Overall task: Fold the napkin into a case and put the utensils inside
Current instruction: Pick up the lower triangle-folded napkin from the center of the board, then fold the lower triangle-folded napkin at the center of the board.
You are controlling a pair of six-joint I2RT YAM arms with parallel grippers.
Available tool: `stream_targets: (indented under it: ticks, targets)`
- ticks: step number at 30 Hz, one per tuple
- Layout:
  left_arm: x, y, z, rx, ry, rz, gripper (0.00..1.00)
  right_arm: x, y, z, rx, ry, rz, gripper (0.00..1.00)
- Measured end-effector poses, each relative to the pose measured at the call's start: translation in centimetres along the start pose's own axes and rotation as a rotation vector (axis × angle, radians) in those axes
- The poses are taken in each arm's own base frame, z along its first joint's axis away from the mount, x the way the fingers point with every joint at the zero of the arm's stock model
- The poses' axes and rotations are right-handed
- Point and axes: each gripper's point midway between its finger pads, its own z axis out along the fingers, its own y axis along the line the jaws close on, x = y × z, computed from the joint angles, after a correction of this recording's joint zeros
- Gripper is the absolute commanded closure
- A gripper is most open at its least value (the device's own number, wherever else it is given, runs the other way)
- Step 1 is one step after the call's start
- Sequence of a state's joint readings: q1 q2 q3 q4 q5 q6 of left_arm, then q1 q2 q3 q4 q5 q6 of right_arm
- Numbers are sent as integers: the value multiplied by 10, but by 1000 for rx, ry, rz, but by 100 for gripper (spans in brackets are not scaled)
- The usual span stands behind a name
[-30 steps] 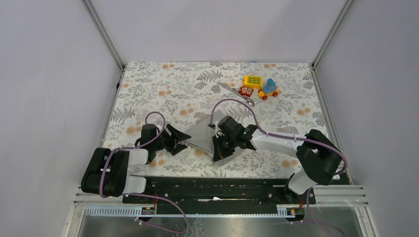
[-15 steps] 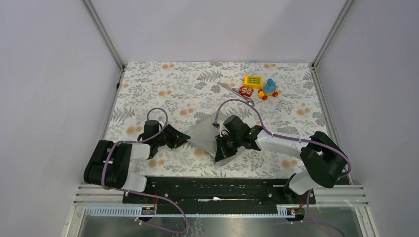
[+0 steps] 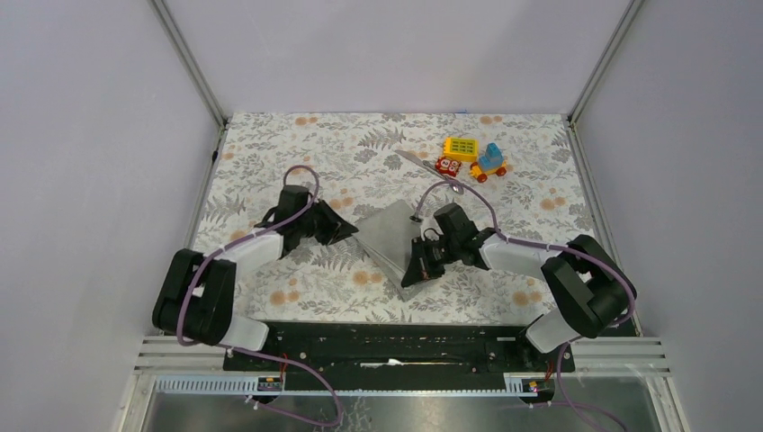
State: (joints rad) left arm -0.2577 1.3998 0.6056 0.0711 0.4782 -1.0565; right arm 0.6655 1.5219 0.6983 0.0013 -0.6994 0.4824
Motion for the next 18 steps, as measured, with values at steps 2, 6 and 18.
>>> stream_targets:
  ticks: [2,6,18]
  targets:
    - [1,-6,8,-21,11,17,85,2,-7,0,-12,2,35,100]
    - [6,-15,27,-64,23,49,85,4,-20,-6,-23,-6,93,100]
    - [11,-22,79,-138,56,85,84,5,-43,-12,22,-16,125,99]
